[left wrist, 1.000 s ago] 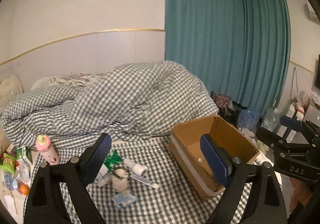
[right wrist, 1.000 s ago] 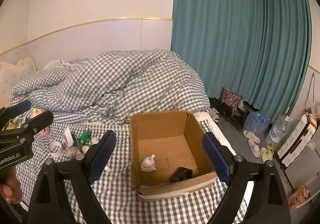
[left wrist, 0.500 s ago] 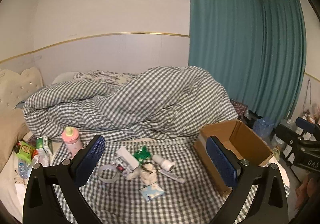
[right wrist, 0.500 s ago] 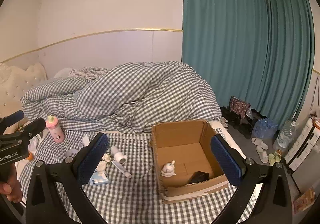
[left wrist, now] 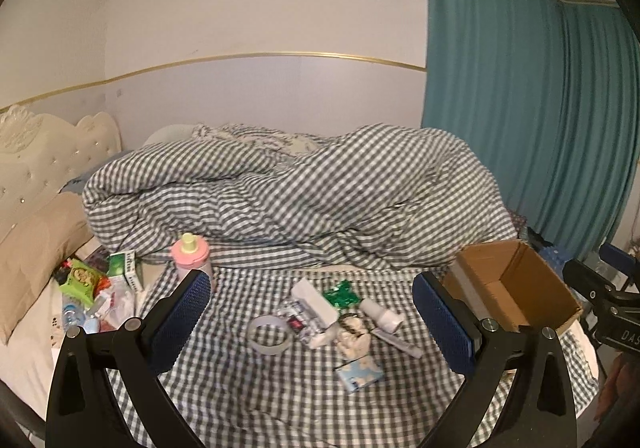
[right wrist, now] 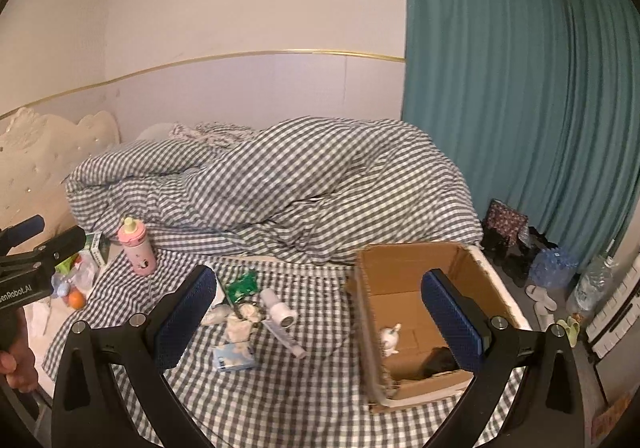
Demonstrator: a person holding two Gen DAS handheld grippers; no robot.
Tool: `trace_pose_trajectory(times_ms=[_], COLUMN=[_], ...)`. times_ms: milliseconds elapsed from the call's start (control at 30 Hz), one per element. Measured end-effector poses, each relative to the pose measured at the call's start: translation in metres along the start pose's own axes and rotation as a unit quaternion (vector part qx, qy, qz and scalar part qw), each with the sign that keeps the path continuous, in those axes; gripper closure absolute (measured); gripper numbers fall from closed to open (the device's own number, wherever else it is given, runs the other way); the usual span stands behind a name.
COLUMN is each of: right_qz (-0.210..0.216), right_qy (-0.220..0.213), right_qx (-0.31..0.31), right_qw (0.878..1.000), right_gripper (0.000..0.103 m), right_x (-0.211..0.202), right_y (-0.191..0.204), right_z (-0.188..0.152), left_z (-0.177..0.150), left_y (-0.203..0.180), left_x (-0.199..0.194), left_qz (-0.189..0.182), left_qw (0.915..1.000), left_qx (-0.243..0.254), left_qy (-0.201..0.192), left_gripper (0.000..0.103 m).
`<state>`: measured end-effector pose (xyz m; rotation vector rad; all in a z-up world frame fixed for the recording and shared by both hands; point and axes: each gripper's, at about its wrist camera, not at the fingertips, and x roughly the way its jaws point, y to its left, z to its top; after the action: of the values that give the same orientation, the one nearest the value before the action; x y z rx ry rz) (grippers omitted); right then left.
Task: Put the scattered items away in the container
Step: 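Withdraw both tools from the box back toward the remaining items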
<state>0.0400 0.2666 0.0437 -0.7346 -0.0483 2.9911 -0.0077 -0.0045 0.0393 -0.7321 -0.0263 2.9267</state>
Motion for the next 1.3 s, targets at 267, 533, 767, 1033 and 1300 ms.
trace_pose_trajectory(times_ms=[267, 533, 767, 1033, 1300], right_qz=[0.027, 0.043, 0.056, 0.071, 0.083], right_qy=[0.014, 0.031, 0.055, 0.084, 0.120], right_qx=[-0.008, -0.022, -0.028, -0.041, -0.046], right_qw=[1.000, 0.998, 0.997, 0.993, 0.988], right_gripper=[0.000, 0.000, 0.000, 0.000, 0.000], right_x=[0.024, 0.047, 0.073, 0.106, 0.145], right_y=[0.027, 0.053, 0.069, 0.087, 0.097], right_z=[-0.004, -0.009, -0.018, -0.034, -0.055], left_z=[-0.008, -0.019, -0.027, -0.040, -0.057], left_y=[0.031, 0.053, 0.067, 0.081, 0.085], left_x=[0.016, 0.034, 0.053, 0.086, 0.125], left_qz=[0.034, 0.053, 0.052, 0.053, 0.058], left_qw=[0.9990, 0.9970, 0.9960, 0.9939, 0.9912], left_qx=[-0.008, -0.026, -0.038, -0.049, -0.041], left_qy=[0.026, 0.050, 0.062, 0.083, 0.111], left_gripper=[0.000, 0.000, 0.000, 0.000, 0.000])
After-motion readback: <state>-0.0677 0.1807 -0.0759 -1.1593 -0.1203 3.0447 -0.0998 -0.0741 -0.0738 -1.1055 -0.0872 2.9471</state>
